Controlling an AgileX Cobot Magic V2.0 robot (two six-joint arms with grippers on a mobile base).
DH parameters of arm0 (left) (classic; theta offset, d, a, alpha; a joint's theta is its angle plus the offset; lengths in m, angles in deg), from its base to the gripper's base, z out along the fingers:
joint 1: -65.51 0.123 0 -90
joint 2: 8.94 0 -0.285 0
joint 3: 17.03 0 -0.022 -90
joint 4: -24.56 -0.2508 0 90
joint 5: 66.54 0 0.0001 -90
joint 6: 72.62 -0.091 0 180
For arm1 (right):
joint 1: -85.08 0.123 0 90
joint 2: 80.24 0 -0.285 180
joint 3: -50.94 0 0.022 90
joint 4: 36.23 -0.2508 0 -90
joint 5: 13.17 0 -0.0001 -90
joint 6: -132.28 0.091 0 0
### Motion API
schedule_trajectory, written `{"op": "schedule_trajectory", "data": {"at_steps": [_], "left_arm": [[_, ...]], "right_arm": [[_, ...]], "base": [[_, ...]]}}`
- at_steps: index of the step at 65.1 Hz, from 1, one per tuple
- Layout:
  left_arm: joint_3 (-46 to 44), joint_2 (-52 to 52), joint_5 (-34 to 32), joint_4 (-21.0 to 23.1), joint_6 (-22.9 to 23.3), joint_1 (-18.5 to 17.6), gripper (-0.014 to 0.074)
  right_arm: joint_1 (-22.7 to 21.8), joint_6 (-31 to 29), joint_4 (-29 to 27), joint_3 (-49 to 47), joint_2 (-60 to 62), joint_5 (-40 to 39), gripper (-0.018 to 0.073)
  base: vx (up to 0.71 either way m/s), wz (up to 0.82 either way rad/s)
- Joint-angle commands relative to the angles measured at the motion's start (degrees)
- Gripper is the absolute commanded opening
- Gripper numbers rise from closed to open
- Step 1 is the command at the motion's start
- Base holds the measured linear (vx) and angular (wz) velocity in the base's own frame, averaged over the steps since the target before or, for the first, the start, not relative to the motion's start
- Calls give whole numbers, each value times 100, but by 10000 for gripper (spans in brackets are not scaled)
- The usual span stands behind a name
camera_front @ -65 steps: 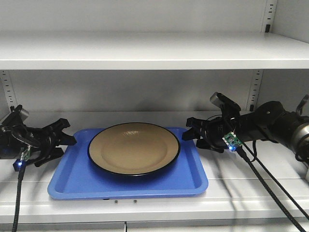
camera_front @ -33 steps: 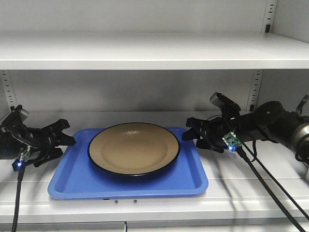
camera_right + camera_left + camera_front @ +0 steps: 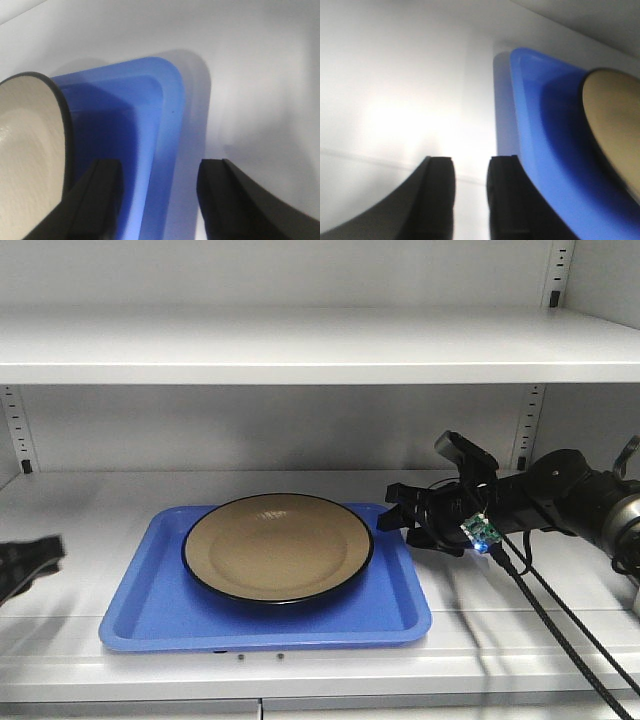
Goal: Place disk in tray to left cabinet
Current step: 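Open the left gripper and withdraw it from the tray, then open the right gripper and withdraw it from the tray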
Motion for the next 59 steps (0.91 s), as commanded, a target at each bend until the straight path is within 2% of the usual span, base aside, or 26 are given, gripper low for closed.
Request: {"op": "schedule_trajectory", "data": {"at_steps": [1,16,28,33,54,59], "left_arm": [[512,-855,-508,-484,-18,-4,213],[2482,-2621,-1038,-1526,15,-4,-10],[3494,-3810,-1400,-2421,547,-4,-6],[3860,-4288,-1572,-2604,736,-4,-6],[5280,-6503,-1728,-3158,736,-27,-6],[5372,-7062,-1417,-3164,736,-27,-6]], "right_arm": [[-11,-64,-189,-192,413,-207,421],[-11,-64,-189,-192,413,-207,421],[-11,-64,-189,-192,413,-207,421],[-11,-64,-189,-192,413,-207,421],[-11,-64,-189,-192,413,-207,421],[-11,-64,-189,-192,413,-207,421]], "base": [[0,0],[0,0],[0,0],[0,0],[0,0],[0,0]]}}
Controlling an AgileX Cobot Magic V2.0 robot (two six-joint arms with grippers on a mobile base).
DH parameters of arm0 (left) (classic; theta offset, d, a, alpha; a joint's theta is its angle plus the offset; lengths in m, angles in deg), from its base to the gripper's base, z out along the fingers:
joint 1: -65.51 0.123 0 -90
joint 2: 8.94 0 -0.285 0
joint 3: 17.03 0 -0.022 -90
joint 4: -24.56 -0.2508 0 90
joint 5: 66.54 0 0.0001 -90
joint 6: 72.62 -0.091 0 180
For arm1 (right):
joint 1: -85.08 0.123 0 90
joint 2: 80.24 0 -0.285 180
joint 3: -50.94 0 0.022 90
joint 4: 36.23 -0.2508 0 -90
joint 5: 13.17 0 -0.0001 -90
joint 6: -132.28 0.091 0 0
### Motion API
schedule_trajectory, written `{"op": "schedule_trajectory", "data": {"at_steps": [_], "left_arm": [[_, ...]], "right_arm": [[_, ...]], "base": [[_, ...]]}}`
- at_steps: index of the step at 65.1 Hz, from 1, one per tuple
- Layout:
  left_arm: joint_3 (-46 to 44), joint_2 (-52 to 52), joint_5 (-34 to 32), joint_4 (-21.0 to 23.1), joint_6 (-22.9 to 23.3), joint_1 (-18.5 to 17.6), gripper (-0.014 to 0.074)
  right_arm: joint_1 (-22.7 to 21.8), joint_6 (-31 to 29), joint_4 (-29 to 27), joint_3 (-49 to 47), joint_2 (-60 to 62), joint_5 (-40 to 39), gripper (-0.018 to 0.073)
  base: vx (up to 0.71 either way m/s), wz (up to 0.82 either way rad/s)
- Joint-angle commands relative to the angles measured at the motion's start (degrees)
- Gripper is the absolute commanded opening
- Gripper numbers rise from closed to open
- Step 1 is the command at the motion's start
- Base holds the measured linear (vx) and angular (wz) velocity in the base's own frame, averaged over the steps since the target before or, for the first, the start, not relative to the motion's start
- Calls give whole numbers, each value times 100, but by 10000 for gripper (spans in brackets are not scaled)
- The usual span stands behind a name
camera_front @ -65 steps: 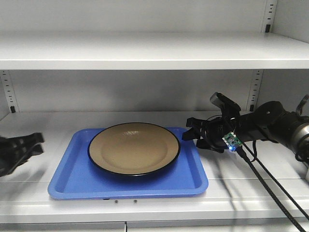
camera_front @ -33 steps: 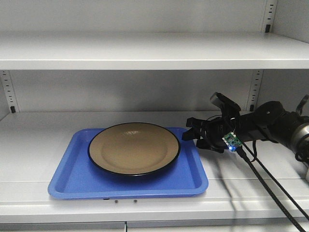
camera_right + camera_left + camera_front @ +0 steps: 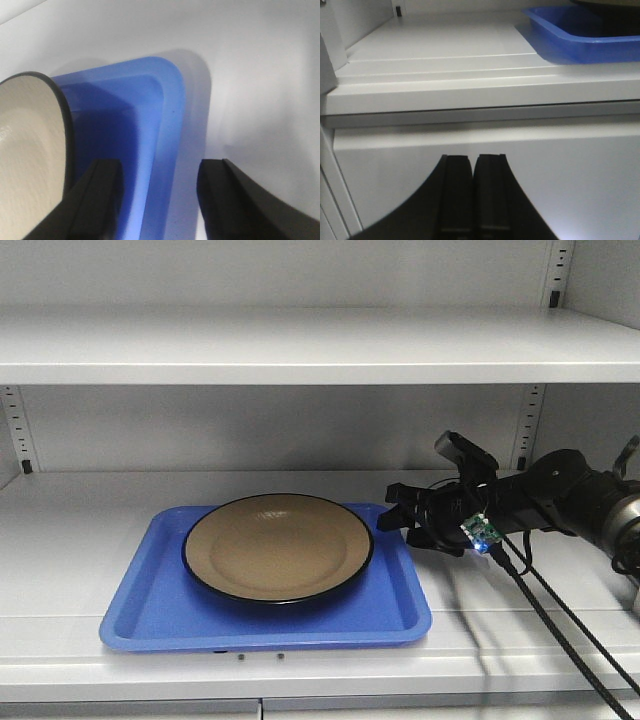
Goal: Place disk in tray to left cabinet
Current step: 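Open the right gripper and withdraw it from the tray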
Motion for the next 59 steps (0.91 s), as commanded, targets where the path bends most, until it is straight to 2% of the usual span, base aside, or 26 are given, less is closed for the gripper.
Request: {"op": "schedule_trajectory", "data": {"at_steps": [1,5,18,59], "left_arm": [[118,-500,-201,-85,71,-27,-6],[120,-831,-84,-85,66,-27,-6],[120,-538,-59,-79,61,-27,-6],[120,-528,-59,-79,61,-27,-6]], "right_arm": [[-11,-64,-189,-192,413,-213,421],[-11,-64,-189,-192,413,-213,421],[-11,-64,-204,-192,413,-131,421],[-11,-64,-204,-192,413,-119,421]], "base": [[0,0],[0,0],[0,0],[0,0]]}}
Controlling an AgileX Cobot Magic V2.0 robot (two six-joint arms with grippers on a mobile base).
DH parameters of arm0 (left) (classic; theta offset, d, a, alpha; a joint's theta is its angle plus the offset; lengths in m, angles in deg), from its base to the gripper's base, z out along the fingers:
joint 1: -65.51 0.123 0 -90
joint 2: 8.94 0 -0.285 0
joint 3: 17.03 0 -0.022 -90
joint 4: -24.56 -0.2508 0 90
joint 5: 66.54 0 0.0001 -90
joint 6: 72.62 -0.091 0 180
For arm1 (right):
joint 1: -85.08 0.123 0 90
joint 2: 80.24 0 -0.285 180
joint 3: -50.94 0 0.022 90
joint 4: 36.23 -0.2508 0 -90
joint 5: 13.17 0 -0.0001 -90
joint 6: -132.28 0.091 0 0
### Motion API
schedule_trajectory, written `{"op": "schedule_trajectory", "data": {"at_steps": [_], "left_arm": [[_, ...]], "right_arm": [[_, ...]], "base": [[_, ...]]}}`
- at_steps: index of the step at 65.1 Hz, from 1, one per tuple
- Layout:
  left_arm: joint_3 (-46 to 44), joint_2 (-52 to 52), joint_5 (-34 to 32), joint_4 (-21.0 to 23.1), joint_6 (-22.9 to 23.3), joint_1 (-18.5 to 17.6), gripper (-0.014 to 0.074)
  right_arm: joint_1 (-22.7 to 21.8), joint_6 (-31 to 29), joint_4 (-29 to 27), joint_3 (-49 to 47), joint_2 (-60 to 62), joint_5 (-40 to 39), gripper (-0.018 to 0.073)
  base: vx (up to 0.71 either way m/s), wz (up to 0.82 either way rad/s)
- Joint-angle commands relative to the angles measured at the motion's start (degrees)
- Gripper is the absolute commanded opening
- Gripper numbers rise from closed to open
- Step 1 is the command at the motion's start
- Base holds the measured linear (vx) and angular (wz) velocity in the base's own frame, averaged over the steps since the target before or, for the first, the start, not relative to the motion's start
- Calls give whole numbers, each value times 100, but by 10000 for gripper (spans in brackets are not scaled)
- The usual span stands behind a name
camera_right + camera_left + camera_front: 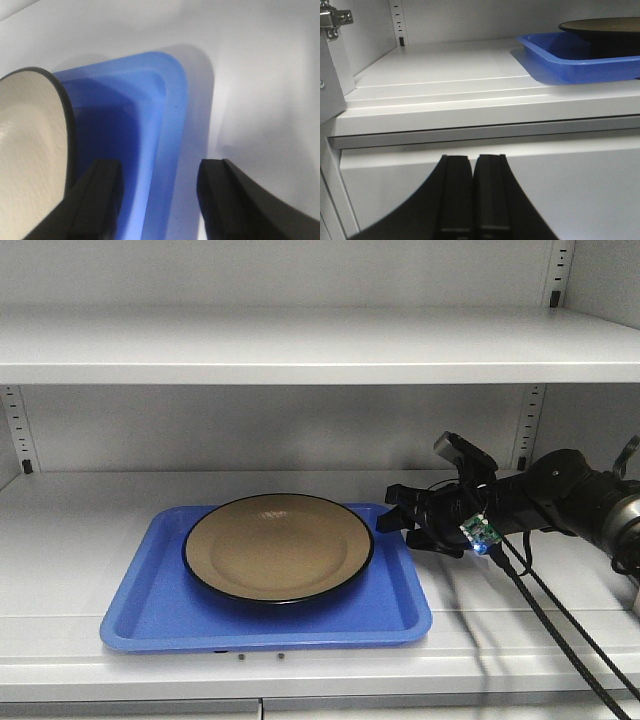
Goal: Place disk in tray to left cabinet
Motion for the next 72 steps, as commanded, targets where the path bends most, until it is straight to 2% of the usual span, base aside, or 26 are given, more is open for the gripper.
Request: {"op": "schedule_trajectory", "data": {"at_steps": [1,15,23,30,39,50,58,66,72], "left_arm": [[112,133,-457,-6,61,-21,-6],[112,133,-457,-6,61,-21,-6],[112,133,-457,-6,61,-21,-6],[112,133,-457,-6,61,-21,-6],[112,133,-457,-6,61,-21,-6],[112,133,-457,-6,61,-21,-6],[112,133,-457,-6,61,-21,-6],[112,133,-457,-6,61,-21,-6],[112,133,-457,-6,61,-21,-6]], "right_arm": [[-11,-64,-207,-186,408,-186,421],[-116,-64,-182,-165,616,3,413],[-116,-64,2,185,951,-108,381],[-116,-64,59,1108,1612,-306,333],[-116,-64,487,2659,2915,-921,232],[-116,10,1435,4318,4459,-1592,87],[-116,359,2240,5580,5663,-2073,-15],[-116,841,2956,6749,6904,-2914,-10],[-116,1043,3732,7577,8032,-3647,-10]], "base": [[0,0],[0,0],[0,0],[0,0],[0,0],[0,0],[0,0],[0,0],[0,0]]}}
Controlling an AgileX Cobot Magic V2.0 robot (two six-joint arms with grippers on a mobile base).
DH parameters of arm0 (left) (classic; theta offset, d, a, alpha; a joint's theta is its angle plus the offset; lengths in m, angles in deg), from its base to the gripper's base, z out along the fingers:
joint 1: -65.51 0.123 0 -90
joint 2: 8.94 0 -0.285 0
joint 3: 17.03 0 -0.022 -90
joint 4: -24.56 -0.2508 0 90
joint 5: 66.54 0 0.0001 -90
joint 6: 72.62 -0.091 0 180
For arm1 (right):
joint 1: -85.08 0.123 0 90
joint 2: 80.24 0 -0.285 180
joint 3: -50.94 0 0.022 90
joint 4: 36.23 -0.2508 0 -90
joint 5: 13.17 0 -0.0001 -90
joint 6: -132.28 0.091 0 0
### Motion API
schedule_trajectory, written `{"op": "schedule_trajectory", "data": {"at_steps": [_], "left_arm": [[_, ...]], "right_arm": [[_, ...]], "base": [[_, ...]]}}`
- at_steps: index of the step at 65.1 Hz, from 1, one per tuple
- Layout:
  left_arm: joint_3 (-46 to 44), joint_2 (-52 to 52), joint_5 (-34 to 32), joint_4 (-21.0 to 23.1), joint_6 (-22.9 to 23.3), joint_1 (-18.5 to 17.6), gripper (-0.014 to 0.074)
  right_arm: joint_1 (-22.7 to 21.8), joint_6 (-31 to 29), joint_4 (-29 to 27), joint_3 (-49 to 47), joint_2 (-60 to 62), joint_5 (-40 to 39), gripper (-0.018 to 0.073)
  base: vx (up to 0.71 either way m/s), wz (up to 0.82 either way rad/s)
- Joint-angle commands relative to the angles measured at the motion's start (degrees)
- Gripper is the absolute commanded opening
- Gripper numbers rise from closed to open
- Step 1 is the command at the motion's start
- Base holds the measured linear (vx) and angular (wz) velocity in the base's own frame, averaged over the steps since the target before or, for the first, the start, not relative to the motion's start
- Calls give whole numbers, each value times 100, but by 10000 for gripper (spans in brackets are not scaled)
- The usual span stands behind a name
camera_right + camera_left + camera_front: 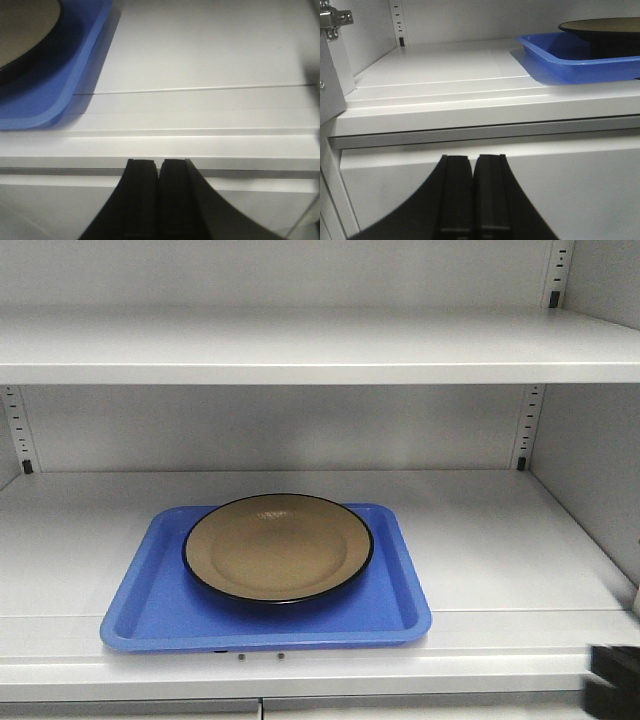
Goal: Place disk in tray to left cabinet
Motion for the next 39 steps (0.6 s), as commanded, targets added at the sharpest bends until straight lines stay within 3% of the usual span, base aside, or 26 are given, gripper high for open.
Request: {"op": "schedule_trajectory", "data": {"at_steps": [1,10,30,34,39], "left_arm": [[112,133,-457,-2,61,-21,-6],[112,133,-457,-2,61,-21,-6],[112,133,-457,-2,61,-21,-6],[112,133,-457,-2,61,-21,-6],[112,133,-457,-2,61,-21,-6]], "right_arm": [[-35,148,752,552,954,-1136,-8],[-35,144,1516,1571,2424,-1506,-8],[-59,343,1516,3639,4653,-1714,-6],[-185,447,1589,3606,4871,-1229,-6],[-394,447,1625,3621,4879,-1256,-6]], "base": [[0,0],[0,0],[0,0],[0,0],[0,0]]}}
